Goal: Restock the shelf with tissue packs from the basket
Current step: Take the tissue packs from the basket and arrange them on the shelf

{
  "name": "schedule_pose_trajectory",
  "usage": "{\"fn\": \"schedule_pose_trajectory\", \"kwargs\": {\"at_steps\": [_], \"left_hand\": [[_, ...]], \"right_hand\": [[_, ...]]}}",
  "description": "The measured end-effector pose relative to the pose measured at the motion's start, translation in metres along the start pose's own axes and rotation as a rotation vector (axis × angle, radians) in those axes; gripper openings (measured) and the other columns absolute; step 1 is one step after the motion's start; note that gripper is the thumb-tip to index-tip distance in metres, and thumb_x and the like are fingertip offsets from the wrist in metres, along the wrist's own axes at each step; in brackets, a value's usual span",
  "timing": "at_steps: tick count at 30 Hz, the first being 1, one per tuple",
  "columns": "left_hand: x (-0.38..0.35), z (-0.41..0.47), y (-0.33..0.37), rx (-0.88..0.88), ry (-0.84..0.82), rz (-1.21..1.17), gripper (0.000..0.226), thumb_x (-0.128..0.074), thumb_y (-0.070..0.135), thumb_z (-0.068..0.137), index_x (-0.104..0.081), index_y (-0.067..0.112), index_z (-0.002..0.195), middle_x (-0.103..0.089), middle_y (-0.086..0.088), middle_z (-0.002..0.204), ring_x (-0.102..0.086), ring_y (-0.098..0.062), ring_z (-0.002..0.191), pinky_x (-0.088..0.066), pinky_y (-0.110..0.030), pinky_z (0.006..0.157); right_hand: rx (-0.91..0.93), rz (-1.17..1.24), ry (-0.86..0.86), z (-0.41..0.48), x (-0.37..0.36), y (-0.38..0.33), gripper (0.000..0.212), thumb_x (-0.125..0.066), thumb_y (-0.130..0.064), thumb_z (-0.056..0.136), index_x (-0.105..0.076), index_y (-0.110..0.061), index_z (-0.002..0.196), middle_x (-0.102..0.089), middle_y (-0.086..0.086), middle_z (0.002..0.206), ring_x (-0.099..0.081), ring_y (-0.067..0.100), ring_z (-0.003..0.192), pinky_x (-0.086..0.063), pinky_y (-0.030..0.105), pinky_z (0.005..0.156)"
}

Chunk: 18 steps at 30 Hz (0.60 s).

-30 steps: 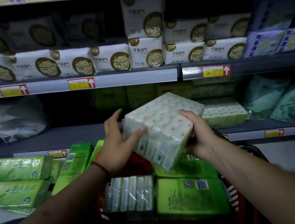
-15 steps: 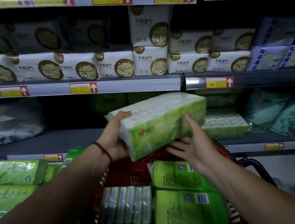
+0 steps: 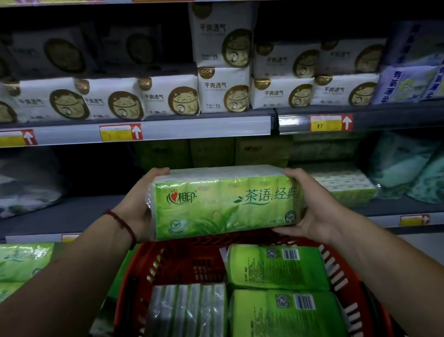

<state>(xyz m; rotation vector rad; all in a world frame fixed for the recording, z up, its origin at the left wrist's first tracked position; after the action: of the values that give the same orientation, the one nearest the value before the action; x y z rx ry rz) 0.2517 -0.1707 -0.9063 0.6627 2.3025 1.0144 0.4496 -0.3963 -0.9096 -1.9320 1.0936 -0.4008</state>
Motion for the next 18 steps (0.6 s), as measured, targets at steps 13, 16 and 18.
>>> {"fn": "schedule_pose_trajectory", "kwargs": {"at_steps": [13, 16, 18], "left_hand": [[-0.014, 0.004, -0.002, -0.136, 0.030, -0.125, 0.055, -0.058, 0.050, 0.095, -0.063, 0.016, 0.138, -0.069, -0.021, 0.130, -0.067, -0.042, 0.116, -0.056, -0.051, 0.091], [-0.018, 0.003, -0.004, -0.147, 0.050, -0.105, 0.047, -0.057, 0.044, 0.096, -0.067, 0.016, 0.132, -0.071, -0.020, 0.127, -0.067, -0.041, 0.115, -0.055, -0.050, 0.091], [-0.025, 0.003, -0.006, -0.160, 0.047, -0.063, 0.040, -0.056, 0.041, 0.098, -0.068, 0.018, 0.128, -0.073, -0.019, 0.124, -0.067, -0.040, 0.117, -0.053, -0.052, 0.097]], "right_hand": [[0.081, 0.068, 0.050, -0.002, 0.012, 0.000, 0.037, -0.066, -0.047, 0.089, -0.065, -0.023, 0.117, -0.071, 0.012, 0.114, -0.069, 0.034, 0.103, -0.059, 0.056, 0.086], [0.118, 0.041, 0.072, 0.001, 0.019, -0.004, 0.031, -0.065, -0.044, 0.090, -0.066, -0.022, 0.112, -0.072, 0.012, 0.113, -0.069, 0.033, 0.104, -0.055, 0.057, 0.095], [0.136, 0.026, 0.097, 0.003, 0.025, -0.007, 0.030, -0.065, -0.044, 0.090, -0.066, -0.023, 0.111, -0.072, 0.011, 0.112, -0.069, 0.032, 0.104, -0.054, 0.057, 0.097]]}}
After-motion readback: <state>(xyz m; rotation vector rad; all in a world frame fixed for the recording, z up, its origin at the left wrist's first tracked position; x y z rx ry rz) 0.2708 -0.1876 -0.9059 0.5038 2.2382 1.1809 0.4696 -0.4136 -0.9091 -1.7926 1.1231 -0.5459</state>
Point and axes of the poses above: each hand's wrist, its own z-axis towards the middle knuckle, its own x-axis out of the back of the hand, y = z × x, the point moved 8 cm from there along z, towards the middle knuckle
